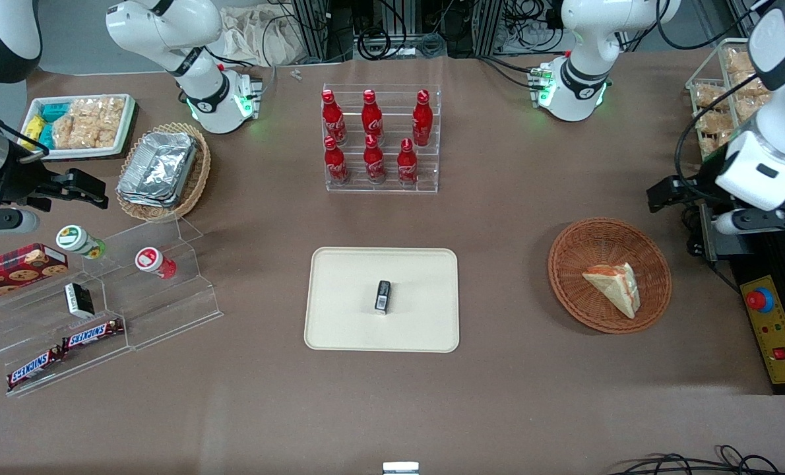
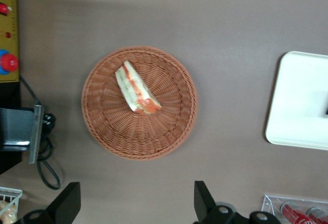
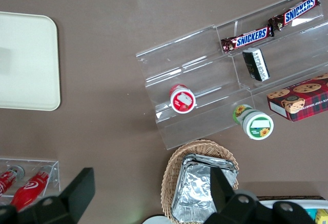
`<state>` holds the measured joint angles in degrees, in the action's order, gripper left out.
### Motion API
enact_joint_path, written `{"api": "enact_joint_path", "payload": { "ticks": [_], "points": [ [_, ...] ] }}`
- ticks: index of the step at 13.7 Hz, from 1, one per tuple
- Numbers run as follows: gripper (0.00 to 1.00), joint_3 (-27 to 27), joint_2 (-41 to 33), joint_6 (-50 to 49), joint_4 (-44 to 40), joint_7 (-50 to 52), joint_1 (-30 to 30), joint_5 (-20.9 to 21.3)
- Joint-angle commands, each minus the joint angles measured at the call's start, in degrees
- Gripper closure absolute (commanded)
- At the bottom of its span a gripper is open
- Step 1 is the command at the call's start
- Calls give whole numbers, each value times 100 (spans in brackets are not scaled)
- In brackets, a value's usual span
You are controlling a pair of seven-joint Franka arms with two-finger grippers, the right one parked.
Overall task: Place sandwich from basket to tray
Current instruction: 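Move the left gripper down over the wrapped sandwich in the wicker basket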
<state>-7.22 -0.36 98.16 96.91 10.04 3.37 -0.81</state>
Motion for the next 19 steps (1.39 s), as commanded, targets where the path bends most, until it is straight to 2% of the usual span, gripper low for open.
{"api": "enact_joint_path", "payload": {
  "ticks": [1,5,7,11,14,17,19],
  "points": [
    [1,80,133,-192,-286,-20,-12,98],
    [1,80,370,-157,-392,147,14,370],
    [1,80,493,-96,-174,348,15,537],
    [1,72,467,1018,784,1849,14,442],
    [3,72,835,1678,1110,2964,15,441],
    [1,72,1266,1872,1120,3731,15,441],
    [1,80,1424,2136,1260,3803,15,441]
  ]
}}
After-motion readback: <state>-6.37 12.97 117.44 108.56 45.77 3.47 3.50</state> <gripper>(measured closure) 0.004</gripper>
